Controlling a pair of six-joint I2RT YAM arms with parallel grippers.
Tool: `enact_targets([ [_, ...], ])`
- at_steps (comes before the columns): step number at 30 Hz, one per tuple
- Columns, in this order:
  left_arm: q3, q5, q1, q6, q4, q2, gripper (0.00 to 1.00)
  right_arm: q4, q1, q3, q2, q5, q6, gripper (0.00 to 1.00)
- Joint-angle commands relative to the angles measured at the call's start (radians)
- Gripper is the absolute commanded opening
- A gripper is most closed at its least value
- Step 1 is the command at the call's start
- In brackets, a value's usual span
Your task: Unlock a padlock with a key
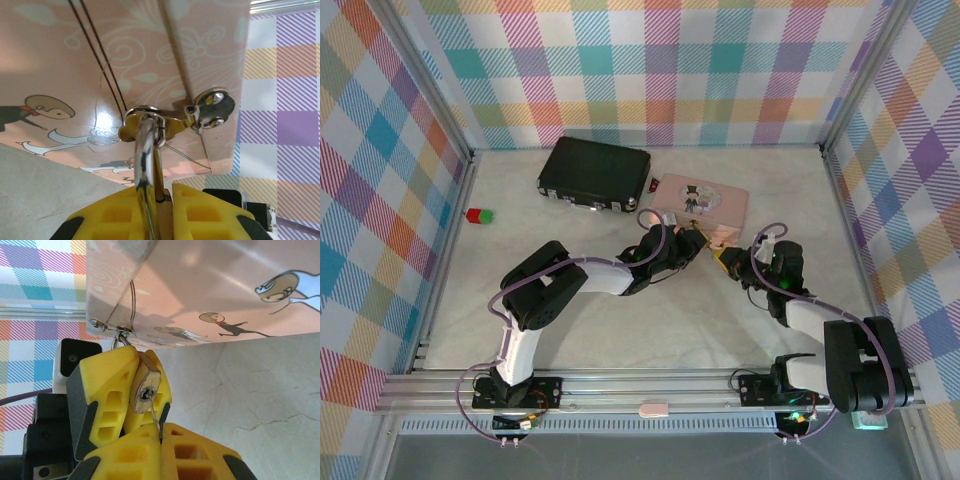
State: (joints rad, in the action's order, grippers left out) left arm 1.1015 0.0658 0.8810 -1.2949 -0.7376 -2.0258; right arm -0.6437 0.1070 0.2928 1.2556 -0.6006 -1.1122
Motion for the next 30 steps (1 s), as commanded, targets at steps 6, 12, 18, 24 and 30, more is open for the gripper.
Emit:
enact_targets([
  [6,-0.003,0.106,0.027,-0.007,-0.115,0.004,0.0,0.088,0.001,0.1,-0.035,-0.059,0.095,0.0],
  [12,-0.025,0.15,0.032,-0.043,-0.182,0.015,0.0,0.042,-0.01,0.106,0.039,-0.069,0.078,0.0],
  [18,-0.027,0.194,0.038,-0.066,-0.201,0.032,0.0,0.076,-0.01,0.135,0.066,-0.042,0.123,0.0],
  [24,-0.034,0.218,0.038,-0.067,-0.203,0.047,0.0,0.146,-0.01,0.151,0.037,-0.006,0.185,0.0],
  [30,-0.027,0.231,0.038,-0.093,-0.229,0.041,0.0,0.172,-0.01,0.144,0.027,0.035,0.216,0.0],
])
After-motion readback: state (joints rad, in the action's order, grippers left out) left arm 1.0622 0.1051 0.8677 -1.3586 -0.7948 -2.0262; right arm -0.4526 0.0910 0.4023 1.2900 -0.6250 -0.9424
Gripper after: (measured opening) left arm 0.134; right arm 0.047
